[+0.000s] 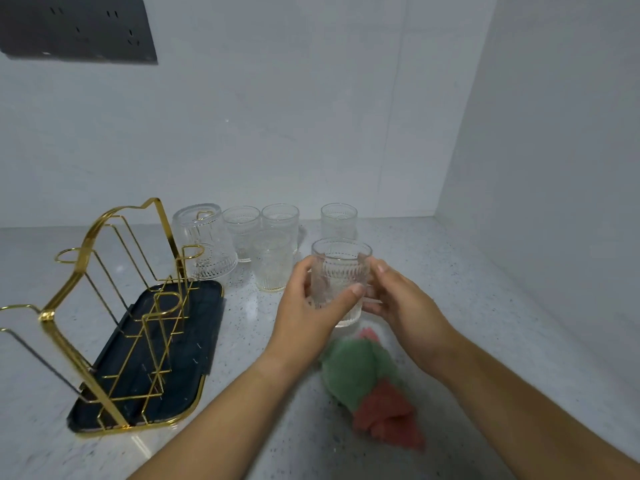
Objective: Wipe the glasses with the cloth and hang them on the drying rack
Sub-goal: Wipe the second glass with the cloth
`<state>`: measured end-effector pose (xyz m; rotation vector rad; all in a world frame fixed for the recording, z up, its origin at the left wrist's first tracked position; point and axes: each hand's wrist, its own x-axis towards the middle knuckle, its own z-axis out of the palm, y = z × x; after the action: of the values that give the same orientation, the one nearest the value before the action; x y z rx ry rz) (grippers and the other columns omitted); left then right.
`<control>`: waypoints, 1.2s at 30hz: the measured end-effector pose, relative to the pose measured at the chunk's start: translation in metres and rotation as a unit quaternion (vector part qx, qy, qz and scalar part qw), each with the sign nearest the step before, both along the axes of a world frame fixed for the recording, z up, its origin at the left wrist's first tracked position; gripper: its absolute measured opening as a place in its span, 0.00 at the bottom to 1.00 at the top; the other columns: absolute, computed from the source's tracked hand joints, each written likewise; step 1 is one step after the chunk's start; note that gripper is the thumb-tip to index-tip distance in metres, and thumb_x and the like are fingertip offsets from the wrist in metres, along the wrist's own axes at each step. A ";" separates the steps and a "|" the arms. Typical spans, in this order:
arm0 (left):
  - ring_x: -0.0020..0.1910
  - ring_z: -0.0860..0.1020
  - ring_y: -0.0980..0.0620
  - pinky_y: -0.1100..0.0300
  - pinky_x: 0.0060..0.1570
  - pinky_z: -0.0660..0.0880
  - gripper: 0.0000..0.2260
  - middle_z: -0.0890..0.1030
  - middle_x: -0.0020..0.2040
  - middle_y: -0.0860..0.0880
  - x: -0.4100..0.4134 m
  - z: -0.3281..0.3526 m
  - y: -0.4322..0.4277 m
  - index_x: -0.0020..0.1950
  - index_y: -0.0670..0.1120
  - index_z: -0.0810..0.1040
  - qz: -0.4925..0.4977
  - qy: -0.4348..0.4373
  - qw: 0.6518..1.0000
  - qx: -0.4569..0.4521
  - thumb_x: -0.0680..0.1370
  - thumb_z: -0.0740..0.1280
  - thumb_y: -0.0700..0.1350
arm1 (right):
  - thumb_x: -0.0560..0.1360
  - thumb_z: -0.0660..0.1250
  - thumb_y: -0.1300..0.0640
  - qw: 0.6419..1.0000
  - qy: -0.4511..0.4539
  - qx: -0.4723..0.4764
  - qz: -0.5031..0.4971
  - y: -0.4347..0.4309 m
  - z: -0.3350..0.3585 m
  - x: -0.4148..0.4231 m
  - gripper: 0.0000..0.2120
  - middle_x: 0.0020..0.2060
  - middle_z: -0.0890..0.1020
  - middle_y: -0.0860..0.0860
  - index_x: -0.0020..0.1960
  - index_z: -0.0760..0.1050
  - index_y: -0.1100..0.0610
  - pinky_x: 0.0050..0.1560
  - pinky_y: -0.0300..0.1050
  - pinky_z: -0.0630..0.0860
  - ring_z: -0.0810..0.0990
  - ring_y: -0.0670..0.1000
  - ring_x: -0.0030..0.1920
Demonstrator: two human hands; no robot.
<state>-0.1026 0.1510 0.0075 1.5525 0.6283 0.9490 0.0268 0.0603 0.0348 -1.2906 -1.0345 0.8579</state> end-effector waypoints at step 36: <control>0.70 0.79 0.42 0.37 0.73 0.71 0.41 0.78 0.74 0.46 -0.032 -0.021 0.004 0.76 0.63 0.70 -0.110 -0.120 0.961 -0.225 0.67 0.82 0.66 | 0.81 0.68 0.54 0.961 0.102 -0.021 -0.254 -0.039 -0.012 -0.047 0.12 0.34 0.83 0.63 0.49 0.83 0.64 0.35 0.51 0.79 0.80 0.57 0.29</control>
<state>-0.1349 0.1546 -0.0137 1.0576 0.4485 0.7473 -0.0205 0.0217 0.0228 -1.3865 -0.4867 0.5996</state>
